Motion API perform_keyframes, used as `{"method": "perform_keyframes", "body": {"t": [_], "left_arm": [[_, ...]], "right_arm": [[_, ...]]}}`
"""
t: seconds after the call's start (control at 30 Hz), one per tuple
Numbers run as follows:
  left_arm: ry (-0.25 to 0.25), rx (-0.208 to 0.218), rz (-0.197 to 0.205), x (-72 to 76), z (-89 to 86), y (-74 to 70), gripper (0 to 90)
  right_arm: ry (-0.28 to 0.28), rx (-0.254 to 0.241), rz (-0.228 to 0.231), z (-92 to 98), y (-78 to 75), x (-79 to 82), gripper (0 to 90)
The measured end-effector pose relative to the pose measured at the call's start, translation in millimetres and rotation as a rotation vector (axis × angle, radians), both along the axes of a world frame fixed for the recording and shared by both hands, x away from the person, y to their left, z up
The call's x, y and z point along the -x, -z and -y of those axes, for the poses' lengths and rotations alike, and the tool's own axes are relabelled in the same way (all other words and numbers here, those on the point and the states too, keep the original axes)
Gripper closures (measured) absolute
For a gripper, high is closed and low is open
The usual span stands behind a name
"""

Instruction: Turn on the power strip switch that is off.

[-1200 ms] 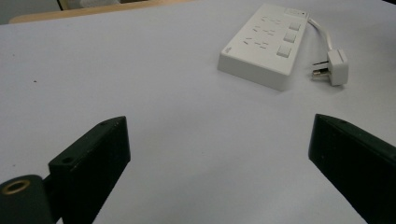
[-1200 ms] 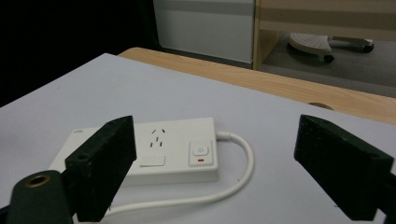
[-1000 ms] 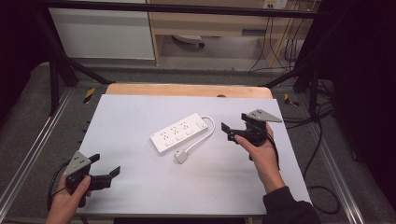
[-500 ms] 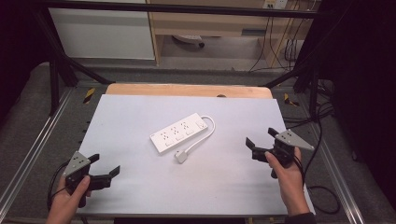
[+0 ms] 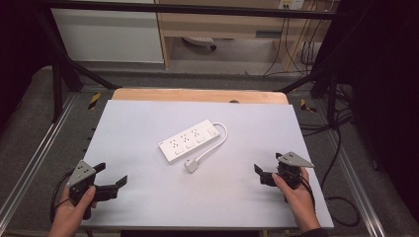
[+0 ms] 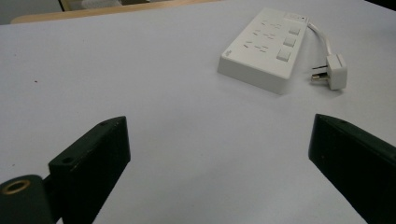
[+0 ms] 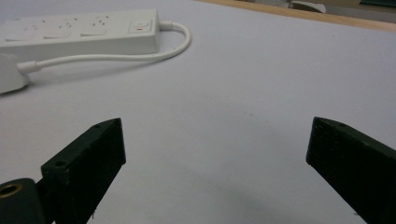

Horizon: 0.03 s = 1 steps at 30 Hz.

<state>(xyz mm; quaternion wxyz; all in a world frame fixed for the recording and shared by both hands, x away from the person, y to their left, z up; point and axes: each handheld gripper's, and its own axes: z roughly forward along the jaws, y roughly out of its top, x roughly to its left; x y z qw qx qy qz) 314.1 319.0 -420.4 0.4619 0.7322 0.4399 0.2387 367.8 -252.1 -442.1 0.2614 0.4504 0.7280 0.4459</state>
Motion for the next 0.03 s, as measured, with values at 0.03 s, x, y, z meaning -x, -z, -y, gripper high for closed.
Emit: {"method": "perform_keyframes", "body": {"t": [0.03], "left_arm": [[0.000, 0.000, 0.000, 0.0, 0.0, 0.0, 5.5]], "right_arm": [[0.001, -0.003, -0.006, -0.6, 0.8, -1.6, 5.4]]}}
